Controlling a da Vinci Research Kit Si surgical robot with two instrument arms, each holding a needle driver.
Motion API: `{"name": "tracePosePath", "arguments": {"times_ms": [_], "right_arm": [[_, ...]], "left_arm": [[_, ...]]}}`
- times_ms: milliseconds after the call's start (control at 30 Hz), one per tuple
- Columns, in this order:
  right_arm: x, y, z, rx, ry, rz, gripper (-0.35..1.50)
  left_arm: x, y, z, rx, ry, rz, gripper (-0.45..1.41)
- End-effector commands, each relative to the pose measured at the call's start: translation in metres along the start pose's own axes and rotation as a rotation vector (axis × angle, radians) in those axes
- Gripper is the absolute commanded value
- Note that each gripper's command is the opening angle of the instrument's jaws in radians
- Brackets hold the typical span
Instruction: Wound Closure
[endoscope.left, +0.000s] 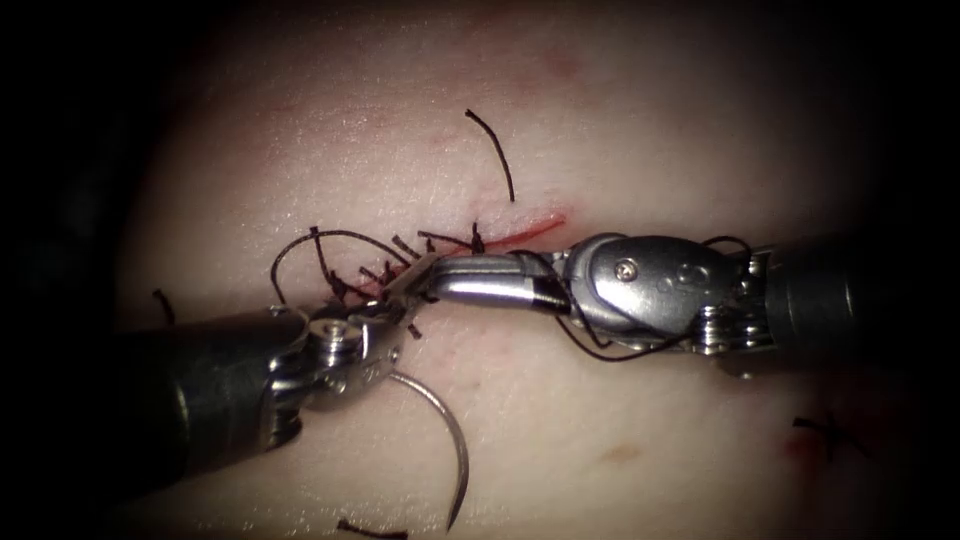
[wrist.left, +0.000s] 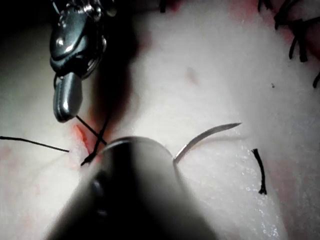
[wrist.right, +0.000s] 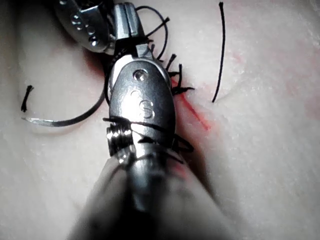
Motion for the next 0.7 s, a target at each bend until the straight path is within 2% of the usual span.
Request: {"name": "tracePosePath", "arguments": {"times_ms": [33,67,133,500,633,700], "right_arm": [[-0.0005,-0.0001,0.0006,-0.019,-0.018,-0.002,0.17],[-0.0006,-0.0001,0.0006,-0.041,-0.031,-0.003,0.26],[-0.0007,0.0002,0.0005,-0.108,-0.070,-0.006,0.54],[-0.0013,0.0006,0.0002,-0.260,-0.194,-0.031,0.56],[-0.0017,0.0007,0.0002,-0.284,-0.214,-0.035,0.68],[-0.0021,0.0009,0.0001,-0.279,-0.236,-0.038,0.66]], "left_arm": [[0.0006,0.0004,-0.0001,0.002,-0.004,0.001,-0.45],[0.0009,0.0006,-0.0006,0.001,-0.008,-0.005,-0.45],[0.0017,0.0011,-0.0021,-0.001,-0.005,-0.003,-0.45],[0.0044,0.0019,-0.0073,-0.010,0.017,-0.013,-0.45],[0.0051,0.0021,-0.0085,-0.011,0.020,-0.012,-0.45],[0.0058,0.0022,-0.0095,-0.013,0.026,-0.012,-0.45]]}}
